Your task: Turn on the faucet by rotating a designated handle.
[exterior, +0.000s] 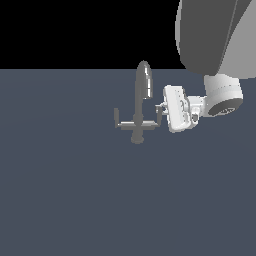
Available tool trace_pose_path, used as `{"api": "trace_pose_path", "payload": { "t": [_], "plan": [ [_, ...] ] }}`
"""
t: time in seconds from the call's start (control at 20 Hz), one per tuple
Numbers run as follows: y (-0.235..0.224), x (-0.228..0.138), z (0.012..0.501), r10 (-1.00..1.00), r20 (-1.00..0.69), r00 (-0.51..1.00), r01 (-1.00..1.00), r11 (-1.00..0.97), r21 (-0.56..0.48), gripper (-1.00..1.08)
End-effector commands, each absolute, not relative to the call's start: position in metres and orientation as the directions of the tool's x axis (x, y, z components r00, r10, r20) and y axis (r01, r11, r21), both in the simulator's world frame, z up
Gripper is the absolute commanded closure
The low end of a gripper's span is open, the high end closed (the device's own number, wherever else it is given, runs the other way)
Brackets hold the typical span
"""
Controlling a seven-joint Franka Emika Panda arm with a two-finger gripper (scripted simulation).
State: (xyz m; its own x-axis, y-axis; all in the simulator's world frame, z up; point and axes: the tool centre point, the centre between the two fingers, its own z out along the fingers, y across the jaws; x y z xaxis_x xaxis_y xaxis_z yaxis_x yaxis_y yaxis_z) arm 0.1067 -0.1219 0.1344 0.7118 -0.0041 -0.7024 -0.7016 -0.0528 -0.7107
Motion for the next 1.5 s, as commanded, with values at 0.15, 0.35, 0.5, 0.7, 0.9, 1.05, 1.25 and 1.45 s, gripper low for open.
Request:
{"api": "trace_pose_path", "payload": {
  "t": [0.15, 0.35, 0.5, 0.7, 0.9, 1.05, 1.25, 1.45],
  "plan": [
    [-0.120, 0.109, 0.131, 0.000, -0.705, 0.709, -0.704, -0.044, -0.708, 1.08],
    [-0.120, 0.109, 0.131, 0.000, -0.705, 0.709, -0.705, -0.044, -0.708, 1.08],
    [-0.121, 0.105, 0.132, 0.000, -0.705, 0.709, -0.705, -0.044, -0.708, 1.08],
    [-0.121, 0.100, 0.134, 0.000, -0.705, 0.709, -0.705, -0.044, -0.708, 1.08],
    [-0.121, 0.095, 0.136, 0.000, -0.705, 0.709, -0.705, -0.044, -0.708, 1.08],
    [-0.121, 0.090, 0.137, 0.000, -0.705, 0.709, -0.705, -0.044, -0.708, 1.08],
    [-0.121, 0.084, 0.140, 0.000, -0.705, 0.709, -0.705, -0.044, -0.708, 1.08],
    [-0.122, 0.077, 0.142, 0.000, -0.705, 0.709, -0.705, -0.044, -0.708, 1.08]
  ]
}}
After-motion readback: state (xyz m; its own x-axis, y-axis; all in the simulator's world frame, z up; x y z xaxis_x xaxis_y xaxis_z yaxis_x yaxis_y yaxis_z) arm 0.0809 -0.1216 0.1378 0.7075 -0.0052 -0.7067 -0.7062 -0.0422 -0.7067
